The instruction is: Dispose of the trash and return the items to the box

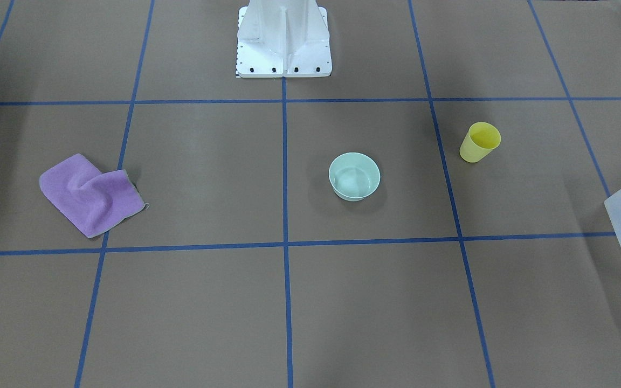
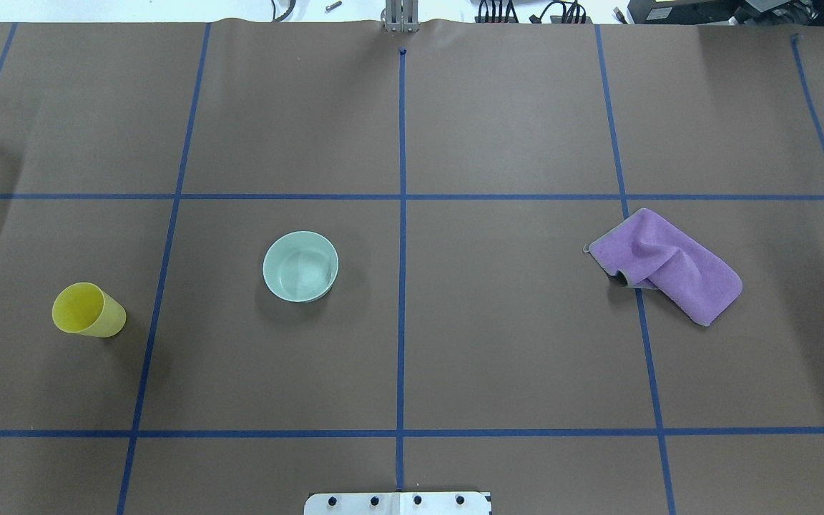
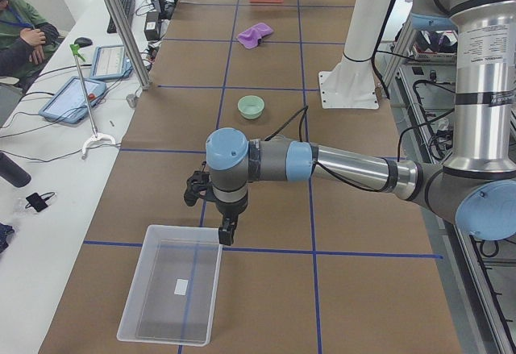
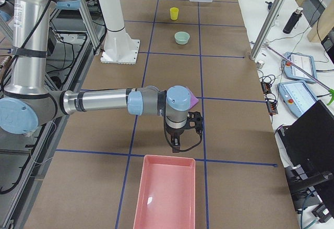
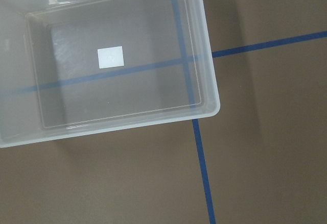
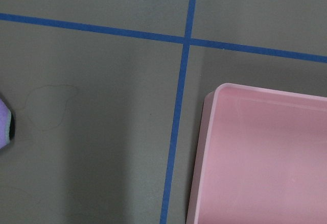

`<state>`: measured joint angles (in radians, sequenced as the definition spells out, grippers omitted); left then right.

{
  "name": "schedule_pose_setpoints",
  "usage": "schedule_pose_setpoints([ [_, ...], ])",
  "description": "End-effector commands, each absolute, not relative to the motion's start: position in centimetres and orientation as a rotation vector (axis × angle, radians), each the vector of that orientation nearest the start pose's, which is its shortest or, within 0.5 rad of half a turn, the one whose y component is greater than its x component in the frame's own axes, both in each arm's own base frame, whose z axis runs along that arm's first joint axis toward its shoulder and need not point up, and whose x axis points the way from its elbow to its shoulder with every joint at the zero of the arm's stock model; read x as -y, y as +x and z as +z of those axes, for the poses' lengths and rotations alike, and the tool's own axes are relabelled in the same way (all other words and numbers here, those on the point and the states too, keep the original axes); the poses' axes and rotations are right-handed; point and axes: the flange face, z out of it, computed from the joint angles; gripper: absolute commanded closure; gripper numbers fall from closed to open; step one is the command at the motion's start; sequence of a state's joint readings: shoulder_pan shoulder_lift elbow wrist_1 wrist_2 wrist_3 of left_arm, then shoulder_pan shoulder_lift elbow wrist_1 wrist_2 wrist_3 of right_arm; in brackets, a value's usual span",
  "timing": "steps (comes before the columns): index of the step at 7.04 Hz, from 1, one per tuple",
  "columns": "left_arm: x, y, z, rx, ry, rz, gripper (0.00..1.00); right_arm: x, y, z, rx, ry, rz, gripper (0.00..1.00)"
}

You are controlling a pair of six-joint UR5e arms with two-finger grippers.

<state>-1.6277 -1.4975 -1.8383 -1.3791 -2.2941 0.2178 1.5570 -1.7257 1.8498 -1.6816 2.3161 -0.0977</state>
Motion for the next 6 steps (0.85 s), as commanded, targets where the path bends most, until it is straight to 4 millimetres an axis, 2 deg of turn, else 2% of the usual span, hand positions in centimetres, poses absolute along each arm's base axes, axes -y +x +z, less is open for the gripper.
schedule_pose_setpoints([
  [1,44.5,-9.3,57.8,-0.718,0.112,0.159,0.01,42.0,6.1,60.8,0.748,0.044,-0.108,0.00],
  [2,44.5,-9.3,57.6,-0.711,0.117,0.161,0.01,41.9,6.2,61.0,0.740,0.041,-0.107,0.00],
  [3,44.5,-9.3,55.8,-0.704,0.153,0.173,0.01,41.8,6.2,61.1,0.740,0.040,-0.107,0.00],
  [4,45.1,-9.4,54.9,-0.700,0.172,0.181,0.01,41.8,6.1,61.1,0.746,0.037,-0.103,0.00],
  [5,44.6,-9.6,52.9,-0.696,0.240,0.198,0.01,41.8,6.1,61.7,0.741,0.035,-0.106,0.00],
  [6,44.9,-9.6,51.7,-0.685,0.318,0.220,0.01,42.7,6.1,60.2,0.741,0.068,-0.117,0.00],
])
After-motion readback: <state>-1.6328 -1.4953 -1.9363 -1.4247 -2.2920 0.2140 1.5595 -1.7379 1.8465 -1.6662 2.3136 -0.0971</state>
